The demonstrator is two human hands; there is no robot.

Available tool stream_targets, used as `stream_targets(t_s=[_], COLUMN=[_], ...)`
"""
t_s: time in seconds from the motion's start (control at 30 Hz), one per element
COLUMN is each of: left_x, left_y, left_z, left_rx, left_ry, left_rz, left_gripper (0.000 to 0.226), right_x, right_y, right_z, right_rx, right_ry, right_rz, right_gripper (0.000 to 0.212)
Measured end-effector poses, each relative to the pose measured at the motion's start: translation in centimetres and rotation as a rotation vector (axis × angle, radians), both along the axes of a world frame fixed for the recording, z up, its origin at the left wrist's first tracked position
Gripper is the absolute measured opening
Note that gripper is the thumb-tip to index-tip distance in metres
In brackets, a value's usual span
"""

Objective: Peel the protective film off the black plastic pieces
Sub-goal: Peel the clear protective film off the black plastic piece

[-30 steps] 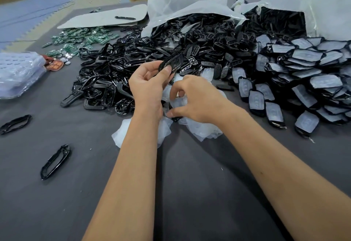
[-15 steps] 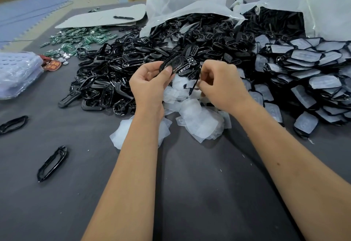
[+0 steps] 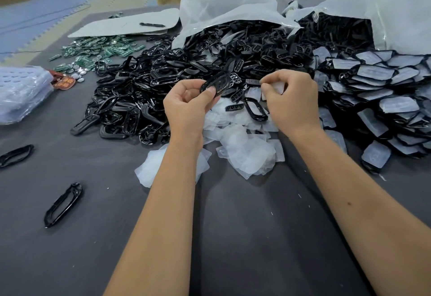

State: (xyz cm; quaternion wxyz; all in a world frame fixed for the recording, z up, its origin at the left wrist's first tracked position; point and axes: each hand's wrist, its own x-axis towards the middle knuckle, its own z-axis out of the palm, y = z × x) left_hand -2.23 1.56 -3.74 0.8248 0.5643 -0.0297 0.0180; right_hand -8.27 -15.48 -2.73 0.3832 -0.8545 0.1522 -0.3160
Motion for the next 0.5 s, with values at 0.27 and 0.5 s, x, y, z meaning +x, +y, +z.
stream_targets(t_s=[0.27,0.5], left_x=[-0.9,-1.3], left_y=[-0.7,-1.6], left_z=[0.0,-0.7], left_rx=[0.143,0.353], left_ry=[-0.124,-0.128], left_rz=[-0.070,-0.047], left_gripper=[0.020,0.013], right_x=[-0.6,-0.5], right_y=[-0.4,-0.5], right_z=[-1.6,-2.3], right_rx=[0.552,0.544], right_ry=[-0.117,-0.133], right_rz=[0.335,0.368], right_gripper=[0.022,0.031])
